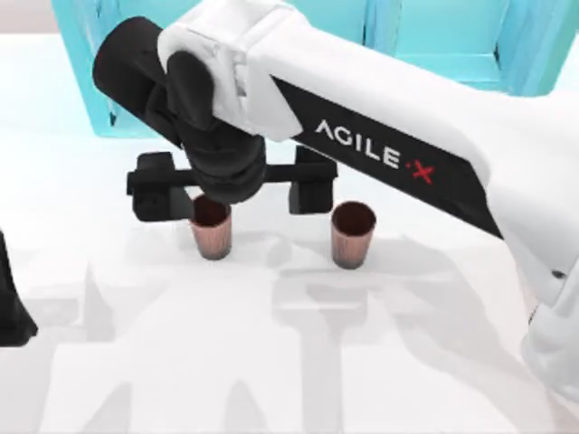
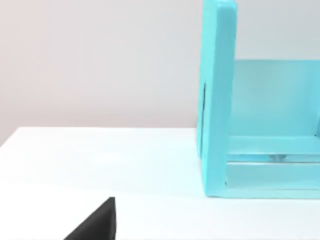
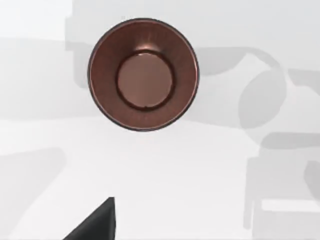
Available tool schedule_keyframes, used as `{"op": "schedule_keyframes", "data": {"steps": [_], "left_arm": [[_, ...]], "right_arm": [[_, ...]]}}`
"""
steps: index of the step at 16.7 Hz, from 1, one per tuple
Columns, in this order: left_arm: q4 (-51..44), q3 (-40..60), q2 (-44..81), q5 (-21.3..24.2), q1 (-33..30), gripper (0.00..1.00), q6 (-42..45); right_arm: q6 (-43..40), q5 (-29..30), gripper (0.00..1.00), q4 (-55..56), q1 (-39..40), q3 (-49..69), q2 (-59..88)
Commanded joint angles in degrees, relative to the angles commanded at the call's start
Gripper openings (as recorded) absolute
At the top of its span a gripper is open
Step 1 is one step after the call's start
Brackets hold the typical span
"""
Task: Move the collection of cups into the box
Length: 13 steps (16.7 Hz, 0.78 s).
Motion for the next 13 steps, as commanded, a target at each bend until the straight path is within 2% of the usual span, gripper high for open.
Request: {"op": "schedule_keyframes", "data": {"steps": [4,10,13], "left_arm": [[0.00,0.00,0.00,0.00,0.00,1.00,0.00],[0.00,0.00,0.00,0.00,0.00,1.00,0.00],[0.00,0.00,0.00,0.00,0.00,1.00,0.00]], "right_arm": [[2.24,2.88,1.00,-0.05,0.39,6.50,3.31],[2.18,2.86,1.00,0.18,0.07,6.39,3.28],[1.27,2.74,1.00,4.07,-0.62,3.92,4.65]]}}
